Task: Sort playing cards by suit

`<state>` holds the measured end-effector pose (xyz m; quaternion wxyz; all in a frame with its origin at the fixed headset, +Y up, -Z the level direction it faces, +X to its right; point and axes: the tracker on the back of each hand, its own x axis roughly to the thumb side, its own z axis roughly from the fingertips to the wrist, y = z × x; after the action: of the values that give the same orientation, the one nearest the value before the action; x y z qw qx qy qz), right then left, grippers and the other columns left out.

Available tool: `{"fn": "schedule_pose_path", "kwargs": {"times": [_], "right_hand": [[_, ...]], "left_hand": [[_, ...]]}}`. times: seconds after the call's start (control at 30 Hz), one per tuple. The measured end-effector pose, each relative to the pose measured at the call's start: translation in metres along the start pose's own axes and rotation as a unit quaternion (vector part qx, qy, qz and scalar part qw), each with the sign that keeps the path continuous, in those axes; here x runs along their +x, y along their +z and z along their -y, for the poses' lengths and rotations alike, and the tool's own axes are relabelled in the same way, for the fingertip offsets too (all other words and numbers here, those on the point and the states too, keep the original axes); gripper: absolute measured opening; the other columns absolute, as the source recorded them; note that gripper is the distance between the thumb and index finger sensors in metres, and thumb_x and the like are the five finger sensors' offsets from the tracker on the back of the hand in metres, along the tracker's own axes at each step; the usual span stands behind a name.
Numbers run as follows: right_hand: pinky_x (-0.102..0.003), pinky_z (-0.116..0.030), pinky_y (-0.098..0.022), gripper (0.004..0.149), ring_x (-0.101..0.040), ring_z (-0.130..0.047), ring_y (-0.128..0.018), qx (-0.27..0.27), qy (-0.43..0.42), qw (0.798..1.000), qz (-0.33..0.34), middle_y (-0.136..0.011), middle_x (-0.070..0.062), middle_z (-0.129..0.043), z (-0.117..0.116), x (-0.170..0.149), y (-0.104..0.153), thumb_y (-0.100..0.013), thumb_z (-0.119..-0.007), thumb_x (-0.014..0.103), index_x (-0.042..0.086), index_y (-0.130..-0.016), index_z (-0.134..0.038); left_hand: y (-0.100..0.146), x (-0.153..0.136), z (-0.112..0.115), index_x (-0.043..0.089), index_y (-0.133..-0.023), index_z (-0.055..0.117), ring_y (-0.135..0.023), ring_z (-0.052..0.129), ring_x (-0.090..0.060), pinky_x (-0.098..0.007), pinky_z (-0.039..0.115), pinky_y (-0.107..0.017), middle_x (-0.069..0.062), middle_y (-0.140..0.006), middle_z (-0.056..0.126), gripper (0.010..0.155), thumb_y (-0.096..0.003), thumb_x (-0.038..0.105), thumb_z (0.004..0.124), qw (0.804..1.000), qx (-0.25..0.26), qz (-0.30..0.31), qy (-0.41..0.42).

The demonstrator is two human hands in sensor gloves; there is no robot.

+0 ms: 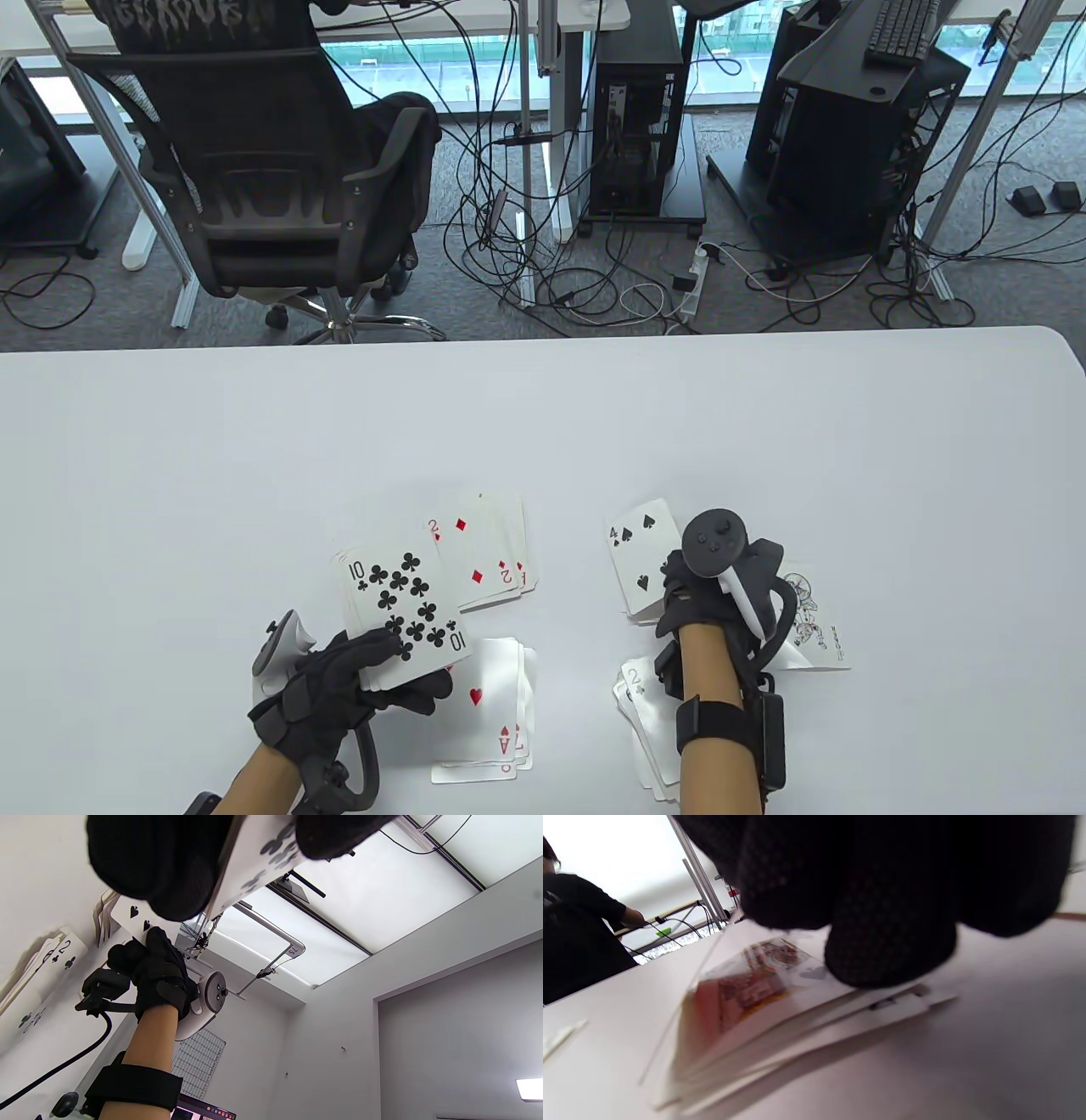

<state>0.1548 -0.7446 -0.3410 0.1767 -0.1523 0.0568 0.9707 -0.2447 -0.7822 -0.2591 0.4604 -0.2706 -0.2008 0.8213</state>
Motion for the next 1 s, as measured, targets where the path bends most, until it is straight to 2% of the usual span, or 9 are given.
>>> {"fn": "schedule_pose_path", "kwargs": {"times": [0.27, 0.43, 0.57, 0.73, 0.83, 0.9, 1.0], "right_hand": [[-0.050, -0.085, -0.028, 0.048, -0.030, -0.097, -0.026, 0.053, 0.128, 0.990, -0.029, -0.035, -0.008, -0.093, -0.020, 0.003, -0.006, -0.055, -0.067, 0.028, -0.016, -0.074, -0.076], [-0.049, -0.085, -0.027, 0.050, -0.028, -0.097, -0.024, 0.035, 0.186, 0.982, -0.024, -0.033, -0.007, -0.093, -0.023, 0.008, -0.004, -0.055, -0.068, 0.030, -0.015, -0.073, -0.077], [-0.050, -0.085, -0.027, 0.051, -0.029, -0.097, -0.024, 0.010, 0.183, 0.983, -0.011, -0.033, -0.008, -0.093, -0.014, 0.013, 0.000, -0.055, -0.068, 0.032, -0.015, -0.074, -0.077], [-0.052, -0.084, -0.028, 0.052, -0.032, -0.097, -0.026, -0.036, 0.131, 0.986, 0.093, -0.035, -0.010, -0.094, 0.007, 0.042, 0.019, -0.056, -0.068, 0.031, -0.016, -0.076, -0.075], [-0.052, -0.084, -0.030, 0.053, -0.033, -0.098, -0.028, -0.059, 0.047, 0.981, 0.181, -0.037, -0.011, -0.094, 0.015, 0.066, 0.040, -0.056, -0.068, 0.032, -0.017, -0.077, -0.074], [-0.053, -0.083, -0.031, 0.054, -0.034, -0.097, -0.030, -0.055, -0.023, 0.972, 0.227, -0.039, -0.012, -0.094, 0.015, 0.081, 0.053, -0.057, -0.066, 0.032, -0.017, -0.078, -0.073], [-0.055, -0.082, -0.033, 0.055, -0.036, -0.097, -0.033, -0.026, -0.134, 0.945, 0.299, -0.042, -0.014, -0.094, 0.007, 0.104, 0.076, -0.057, -0.065, 0.033, -0.018, -0.080, -0.071]], "left_hand": [[0.000, 0.001, 0.000, 0.015, -0.109, 0.041, -0.077, 0.089, -0.040, -0.046, 0.080, -0.054, -0.022, -0.100, 0.063, 0.050, -0.0685, 0.024, 0.068, 1.000, 0.002, 0.003, 0.000], [0.000, 0.001, 0.000, 0.015, -0.109, 0.041, -0.077, 0.089, -0.040, -0.046, 0.080, -0.054, -0.022, -0.100, 0.063, 0.050, -0.0685, 0.024, 0.068, 1.000, 0.003, 0.003, 0.000], [0.000, 0.001, 0.000, 0.015, -0.109, 0.041, -0.077, 0.089, -0.040, -0.046, 0.080, -0.054, -0.022, -0.100, 0.063, 0.050, -0.0685, 0.024, 0.067, 1.000, 0.003, 0.004, -0.001], [0.001, 0.001, -0.001, 0.015, -0.109, 0.041, -0.077, 0.089, -0.041, -0.046, 0.080, -0.054, -0.022, -0.100, 0.063, 0.050, -0.0686, 0.024, 0.068, 1.000, 0.006, 0.002, 0.000], [0.001, 0.000, 0.000, 0.015, -0.109, 0.041, -0.077, 0.089, -0.040, -0.046, 0.080, -0.054, -0.022, -0.100, 0.063, 0.050, -0.0686, 0.024, 0.068, 1.000, 0.007, -0.002, 0.000], [0.001, 0.000, 0.000, 0.015, -0.109, 0.041, -0.077, 0.089, -0.040, -0.046, 0.080, -0.054, -0.022, -0.100, 0.063, 0.050, -0.0685, 0.024, 0.068, 1.000, 0.008, -0.004, 0.000], [0.001, -0.001, 0.000, 0.015, -0.110, 0.041, -0.077, 0.089, -0.041, -0.046, 0.080, -0.054, -0.022, -0.100, 0.062, 0.050, -0.0686, 0.024, 0.068, 1.000, 0.008, -0.006, 0.000]]}}
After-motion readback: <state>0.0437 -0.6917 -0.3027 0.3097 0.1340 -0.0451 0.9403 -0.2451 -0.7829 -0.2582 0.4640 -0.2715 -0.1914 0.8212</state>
